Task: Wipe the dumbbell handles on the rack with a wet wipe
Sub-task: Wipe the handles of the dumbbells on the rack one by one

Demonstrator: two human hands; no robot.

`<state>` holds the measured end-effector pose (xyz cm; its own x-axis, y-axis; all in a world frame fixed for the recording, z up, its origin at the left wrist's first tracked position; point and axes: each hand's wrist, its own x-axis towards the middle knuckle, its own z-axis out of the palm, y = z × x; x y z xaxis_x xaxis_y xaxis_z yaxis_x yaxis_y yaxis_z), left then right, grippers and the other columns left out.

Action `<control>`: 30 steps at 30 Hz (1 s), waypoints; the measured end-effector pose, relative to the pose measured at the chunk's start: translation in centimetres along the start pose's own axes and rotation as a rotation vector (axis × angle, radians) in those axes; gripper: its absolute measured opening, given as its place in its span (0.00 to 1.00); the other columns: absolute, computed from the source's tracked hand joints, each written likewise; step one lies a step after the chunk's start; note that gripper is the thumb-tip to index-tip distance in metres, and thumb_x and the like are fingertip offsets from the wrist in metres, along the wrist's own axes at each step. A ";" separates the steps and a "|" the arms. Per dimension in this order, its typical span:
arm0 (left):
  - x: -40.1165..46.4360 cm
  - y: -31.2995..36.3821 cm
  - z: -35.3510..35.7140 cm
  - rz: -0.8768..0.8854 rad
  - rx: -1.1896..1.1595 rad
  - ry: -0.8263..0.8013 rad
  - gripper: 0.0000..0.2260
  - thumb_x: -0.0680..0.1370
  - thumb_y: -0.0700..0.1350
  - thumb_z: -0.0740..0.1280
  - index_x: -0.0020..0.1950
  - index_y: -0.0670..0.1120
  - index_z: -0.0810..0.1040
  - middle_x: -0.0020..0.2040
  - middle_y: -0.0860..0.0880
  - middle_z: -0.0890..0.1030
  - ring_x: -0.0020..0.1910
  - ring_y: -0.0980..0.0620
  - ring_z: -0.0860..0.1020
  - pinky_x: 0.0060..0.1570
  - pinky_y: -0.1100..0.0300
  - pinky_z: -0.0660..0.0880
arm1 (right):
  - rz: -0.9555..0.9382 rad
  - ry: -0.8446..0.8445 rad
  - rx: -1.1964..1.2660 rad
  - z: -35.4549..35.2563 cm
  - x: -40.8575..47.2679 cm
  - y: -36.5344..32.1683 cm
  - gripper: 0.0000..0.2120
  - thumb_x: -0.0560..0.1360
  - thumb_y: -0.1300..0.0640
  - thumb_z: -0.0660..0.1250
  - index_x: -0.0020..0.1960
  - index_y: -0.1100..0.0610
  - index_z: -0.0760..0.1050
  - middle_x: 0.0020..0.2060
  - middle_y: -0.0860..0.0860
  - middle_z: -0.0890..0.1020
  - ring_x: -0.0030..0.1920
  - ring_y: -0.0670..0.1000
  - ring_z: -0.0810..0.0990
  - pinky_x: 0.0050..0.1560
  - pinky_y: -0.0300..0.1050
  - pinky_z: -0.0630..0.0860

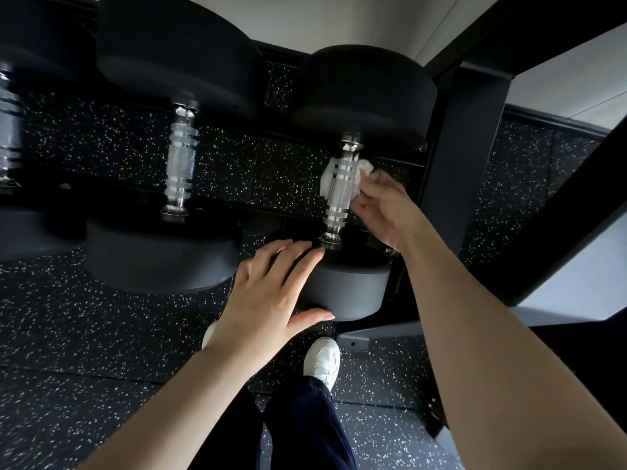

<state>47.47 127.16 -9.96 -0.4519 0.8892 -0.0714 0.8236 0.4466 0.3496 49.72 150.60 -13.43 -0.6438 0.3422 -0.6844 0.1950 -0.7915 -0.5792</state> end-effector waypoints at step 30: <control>-0.1 -0.4 0.2 -0.016 -0.059 0.005 0.33 0.71 0.67 0.58 0.70 0.49 0.69 0.65 0.50 0.73 0.65 0.47 0.69 0.52 0.50 0.71 | -0.302 0.131 -1.502 2.1 -6.1 1.7 0.02 0.69 0.58 0.74 0.40 0.52 0.83 0.35 0.49 0.84 0.39 0.50 0.83 0.48 0.50 0.80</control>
<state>47.24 126.95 -10.30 -0.4668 0.8814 -0.0729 0.7946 0.4542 0.4028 52.36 146.13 -9.31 -0.7434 0.4951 -0.4497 0.6677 0.5106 -0.5417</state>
